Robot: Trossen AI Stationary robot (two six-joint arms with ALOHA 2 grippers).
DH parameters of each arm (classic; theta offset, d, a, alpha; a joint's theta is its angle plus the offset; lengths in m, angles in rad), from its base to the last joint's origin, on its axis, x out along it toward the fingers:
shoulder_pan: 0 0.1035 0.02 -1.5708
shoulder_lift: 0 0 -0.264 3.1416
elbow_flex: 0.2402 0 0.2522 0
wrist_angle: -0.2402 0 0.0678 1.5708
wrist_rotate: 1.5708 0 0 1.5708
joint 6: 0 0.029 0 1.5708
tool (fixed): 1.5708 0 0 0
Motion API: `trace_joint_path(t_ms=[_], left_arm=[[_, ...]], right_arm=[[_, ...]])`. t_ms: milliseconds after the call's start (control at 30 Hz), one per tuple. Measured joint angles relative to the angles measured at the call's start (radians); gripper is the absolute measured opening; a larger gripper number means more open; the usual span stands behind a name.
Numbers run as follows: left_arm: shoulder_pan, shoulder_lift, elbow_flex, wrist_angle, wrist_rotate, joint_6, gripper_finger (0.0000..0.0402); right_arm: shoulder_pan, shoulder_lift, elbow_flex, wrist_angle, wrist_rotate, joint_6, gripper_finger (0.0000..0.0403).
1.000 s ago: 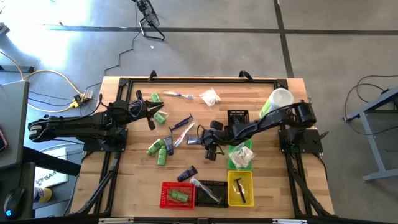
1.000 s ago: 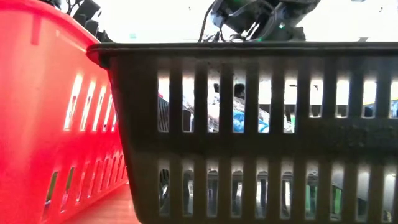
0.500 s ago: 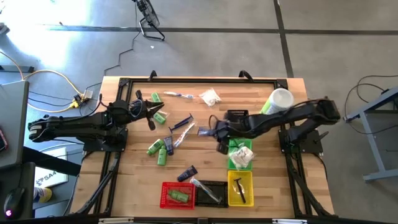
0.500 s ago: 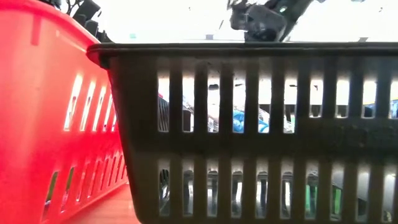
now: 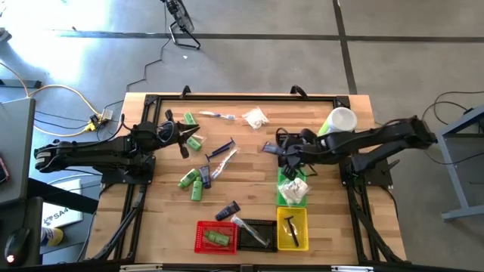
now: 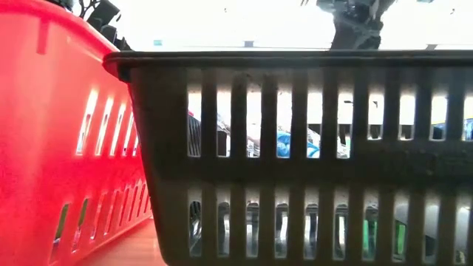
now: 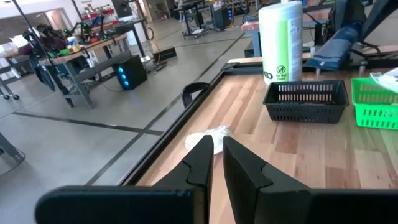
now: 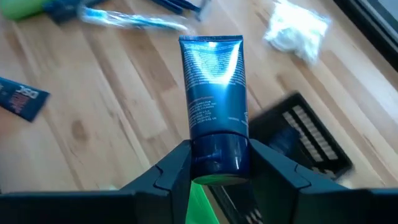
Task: Pick & Place Travel size toiletries
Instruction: Put the blue shaving cream into the top black bin
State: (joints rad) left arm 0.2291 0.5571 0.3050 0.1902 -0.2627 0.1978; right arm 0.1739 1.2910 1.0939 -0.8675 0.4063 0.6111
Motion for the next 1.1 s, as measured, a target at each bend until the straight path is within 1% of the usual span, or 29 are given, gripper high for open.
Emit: trace_joint_path(t_ms=[200, 433, 567, 667, 900, 1100], left_arm=[[0.0, 0.0, 0.0, 0.0, 0.0, 0.0, 0.003], [0.0, 0.0, 0.0, 0.0, 0.0, -0.003, 0.003], [0.0, 0.0, 0.0, 0.0, 0.0, -0.012, 0.003], [0.0, 0.0, 0.0, 0.0, 0.0, -0.012, 0.003], [0.0, 0.0, 0.0, 0.0, 0.0, -0.012, 0.003], [0.0, 0.0, 0.0, 0.0, 0.0, -0.013, 0.003]], right_arm=[[0.044, -0.02, 0.0, -0.117, 0.043, 0.116, 0.0127], [0.088, -0.021, -0.014, -0.127, 0.099, 0.183, 0.0132], [0.103, -0.02, -0.082, -0.127, 0.131, 0.253, 0.0128], [0.109, -0.02, -0.153, -0.111, 0.145, 0.324, 0.0132], [0.106, -0.02, -0.335, 0.061, 0.145, 0.429, 0.0129], [0.105, -0.019, -0.403, 0.11, 0.145, 0.494, 0.0134]])
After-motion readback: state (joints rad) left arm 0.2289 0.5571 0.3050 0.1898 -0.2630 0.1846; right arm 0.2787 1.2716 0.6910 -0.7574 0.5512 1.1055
